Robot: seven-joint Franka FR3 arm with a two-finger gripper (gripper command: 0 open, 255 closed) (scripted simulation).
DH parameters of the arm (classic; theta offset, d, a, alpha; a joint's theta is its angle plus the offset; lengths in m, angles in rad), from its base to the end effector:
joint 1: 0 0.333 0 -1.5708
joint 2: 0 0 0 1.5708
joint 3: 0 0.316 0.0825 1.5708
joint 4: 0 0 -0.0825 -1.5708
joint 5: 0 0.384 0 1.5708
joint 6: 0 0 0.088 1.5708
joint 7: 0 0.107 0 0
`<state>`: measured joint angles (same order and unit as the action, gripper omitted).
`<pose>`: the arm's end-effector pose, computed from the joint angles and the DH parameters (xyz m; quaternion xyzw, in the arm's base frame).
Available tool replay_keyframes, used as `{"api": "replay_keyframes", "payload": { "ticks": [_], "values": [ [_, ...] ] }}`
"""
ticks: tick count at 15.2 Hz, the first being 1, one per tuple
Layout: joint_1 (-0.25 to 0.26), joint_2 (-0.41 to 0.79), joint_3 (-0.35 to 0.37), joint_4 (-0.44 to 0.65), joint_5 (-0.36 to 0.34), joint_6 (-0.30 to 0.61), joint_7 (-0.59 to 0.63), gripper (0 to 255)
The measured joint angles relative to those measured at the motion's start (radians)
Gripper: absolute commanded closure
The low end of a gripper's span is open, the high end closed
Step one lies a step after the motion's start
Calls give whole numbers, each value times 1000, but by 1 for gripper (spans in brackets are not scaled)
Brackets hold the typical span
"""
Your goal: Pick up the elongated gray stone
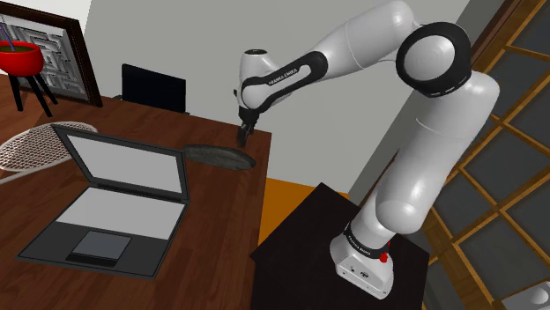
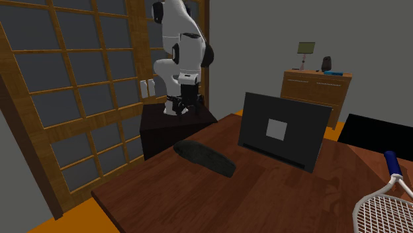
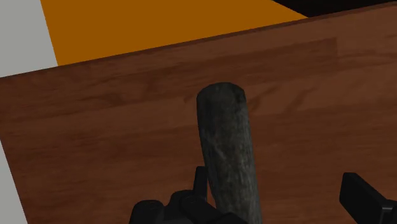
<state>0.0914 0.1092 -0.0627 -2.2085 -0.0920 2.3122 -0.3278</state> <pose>0.5416 0.0139 0.3305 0.9774 0.2079 -0.0083 0.0364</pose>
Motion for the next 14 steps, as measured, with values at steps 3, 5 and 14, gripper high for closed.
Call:
{"api": "replay_keyframes", "payload": {
  "ticks": [3,5,14],
  "values": [
    [6,107,10,83,3,42,-19,0],
    [4,175,14,137,4,68,-39,0],
    [9,371,27,272,0,153,-61,0]
  ]
}}
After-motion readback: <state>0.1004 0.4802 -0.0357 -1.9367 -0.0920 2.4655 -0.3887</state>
